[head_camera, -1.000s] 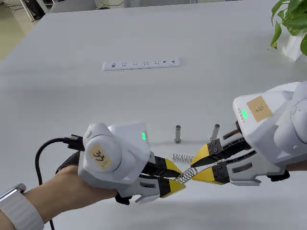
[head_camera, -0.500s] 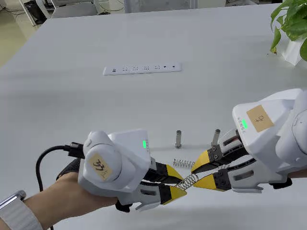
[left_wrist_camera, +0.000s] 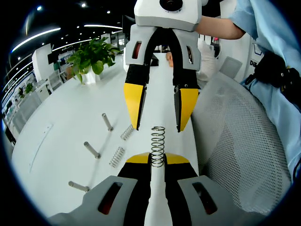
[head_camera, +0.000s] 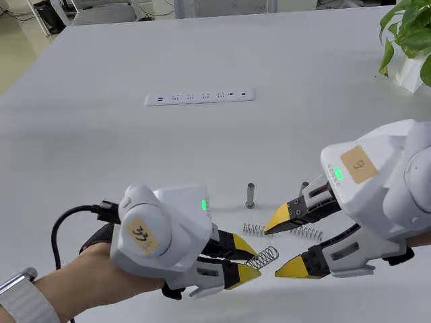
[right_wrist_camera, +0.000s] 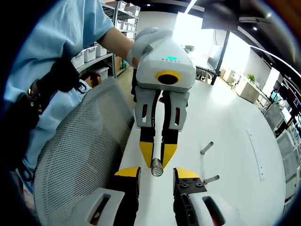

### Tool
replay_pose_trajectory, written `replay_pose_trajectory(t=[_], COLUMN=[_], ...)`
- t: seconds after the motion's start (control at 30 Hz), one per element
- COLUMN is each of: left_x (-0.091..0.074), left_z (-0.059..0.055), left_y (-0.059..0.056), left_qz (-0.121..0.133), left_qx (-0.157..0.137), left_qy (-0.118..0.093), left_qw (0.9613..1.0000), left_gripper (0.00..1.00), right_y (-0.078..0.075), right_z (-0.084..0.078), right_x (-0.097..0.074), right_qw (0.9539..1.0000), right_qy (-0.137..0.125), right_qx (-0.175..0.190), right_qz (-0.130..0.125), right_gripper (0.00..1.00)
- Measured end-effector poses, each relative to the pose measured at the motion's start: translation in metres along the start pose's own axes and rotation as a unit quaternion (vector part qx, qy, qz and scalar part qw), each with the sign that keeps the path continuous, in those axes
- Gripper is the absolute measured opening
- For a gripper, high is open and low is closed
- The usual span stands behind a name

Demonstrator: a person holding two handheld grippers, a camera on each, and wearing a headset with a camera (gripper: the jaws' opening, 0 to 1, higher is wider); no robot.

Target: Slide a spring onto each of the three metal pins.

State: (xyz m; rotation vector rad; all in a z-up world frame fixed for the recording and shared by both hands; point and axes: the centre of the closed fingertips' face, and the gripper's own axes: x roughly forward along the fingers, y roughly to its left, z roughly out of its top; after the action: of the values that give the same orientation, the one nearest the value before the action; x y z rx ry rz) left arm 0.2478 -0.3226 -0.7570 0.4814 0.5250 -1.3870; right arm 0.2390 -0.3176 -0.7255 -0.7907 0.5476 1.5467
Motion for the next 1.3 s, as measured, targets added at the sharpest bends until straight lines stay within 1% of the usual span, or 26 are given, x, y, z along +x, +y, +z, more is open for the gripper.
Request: replay_pose_trajectory(t=[0.13,0.3,0.37,0.53,0.7,0.83,1.3], left_x=[0.001,0.002,0.003,0.004,0.005,0.004,0.006], left_z=[0.001,0.002,0.003,0.004,0.006,0.01,0.012], left_y=[0.0,0.0,0.001,0.003,0.003,0.003,0.002], left_qz=[-0.002,-0.001,0.0,0.003,0.005,0.006,0.005], left_qx=[0.0,-0.006,-0.013,-0.018,-0.02,-0.024,-0.023], left_qy=[0.0,-0.001,-0.007,-0.013,-0.019,-0.027,-0.029], left_qw=[1.0,1.0,0.9999,0.9997,0.9996,0.9993,0.9993], left_gripper=[0.06,0.06,0.06,0.06,0.06,0.06,0.06], right_y=[-0.001,0.0,0.0,0.0,-0.002,-0.002,-0.002], right_z=[-0.001,-0.008,-0.01,-0.007,-0.008,-0.008,-0.009], right_x=[0.003,0.009,0.012,0.014,0.014,0.015,0.014], right_qw=[0.9999,0.9993,0.999,0.9988,0.9986,0.9982,0.9976], right_qy=[0.01,0.027,0.032,0.028,0.029,0.032,0.041], right_qx=[-0.005,-0.002,-0.001,0.002,0.004,0.005,0.001], right_qz=[0.008,0.027,0.032,0.04,0.045,0.049,0.056], right_gripper=[0.24,0.22,0.21,0.18,0.15,0.13,0.08])
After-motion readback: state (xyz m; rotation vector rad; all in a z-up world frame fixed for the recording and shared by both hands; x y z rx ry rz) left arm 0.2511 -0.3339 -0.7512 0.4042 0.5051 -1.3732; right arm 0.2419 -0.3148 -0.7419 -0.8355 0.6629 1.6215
